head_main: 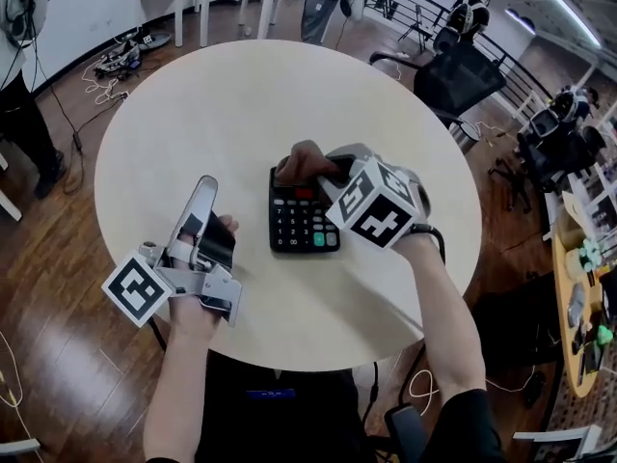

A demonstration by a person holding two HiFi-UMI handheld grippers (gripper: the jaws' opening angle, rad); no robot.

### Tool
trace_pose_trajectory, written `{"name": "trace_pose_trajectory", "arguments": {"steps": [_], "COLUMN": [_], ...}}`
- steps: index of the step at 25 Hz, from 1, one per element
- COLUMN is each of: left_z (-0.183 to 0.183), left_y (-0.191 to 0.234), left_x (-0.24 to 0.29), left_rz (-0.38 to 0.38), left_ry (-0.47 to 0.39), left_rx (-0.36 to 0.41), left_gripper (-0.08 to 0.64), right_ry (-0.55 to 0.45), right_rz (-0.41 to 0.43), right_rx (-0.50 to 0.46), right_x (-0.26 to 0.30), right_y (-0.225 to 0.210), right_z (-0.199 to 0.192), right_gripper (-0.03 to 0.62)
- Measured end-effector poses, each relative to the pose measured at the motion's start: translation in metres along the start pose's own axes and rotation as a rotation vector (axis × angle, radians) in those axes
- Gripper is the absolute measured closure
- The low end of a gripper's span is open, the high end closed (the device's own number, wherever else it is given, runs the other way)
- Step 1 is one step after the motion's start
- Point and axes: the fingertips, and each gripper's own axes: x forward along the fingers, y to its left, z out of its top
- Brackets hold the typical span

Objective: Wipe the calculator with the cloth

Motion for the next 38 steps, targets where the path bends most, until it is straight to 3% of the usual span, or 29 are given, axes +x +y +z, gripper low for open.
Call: {"name": "trace_pose_trajectory", "arguments": {"steps": [8, 15, 17, 22, 25, 33, 38], "left_z": [-0.002, -0.002, -0.001, -0.001, -0.001, -0.001, -0.001], "left_y": [-0.001, -0.002, -0.001, -0.003, -0.002, -0.001, -0.002], "left_x": [0.003, 0.003, 0.003, 0.003, 0.003, 0.003, 0.003], "left_rz": [0.0, 0.0, 0.0, -0.006, -0.006, -0.008, -0.009], "left_ry": [0.006, 0.005, 0.003, 0.0, -0.003, 0.004, 0.003], "left_rx": [0.01, 0.007, 0.006, 0.004, -0.001, 0.014, 0.012], "left_gripper": [0.568, 0.568, 0.568, 0.568, 0.568, 0.568, 0.568], "right_ry": [0.014, -0.026, -0.05, -0.066, -0.037, -0.004, -0.018], "right_rz": [0.215, 0.521, 0.478, 0.121, 0.02, 0.185, 0.348], "right_rx": [-0.108, -0.253, -0.222, -0.01, 0.051, -0.05, -0.113], "right_x": [-0.026, -0.075, -0.071, -0.027, -0.003, -0.015, -0.048], "right_y": [0.067, 0.14, 0.126, 0.03, 0.0, 0.055, 0.107], "right_z": [-0.008, -0.011, -0.006, 0.002, -0.001, -0.007, -0.011], "right_gripper": [0.528, 0.528, 0.528, 0.528, 0.528, 0.528, 0.528]}}
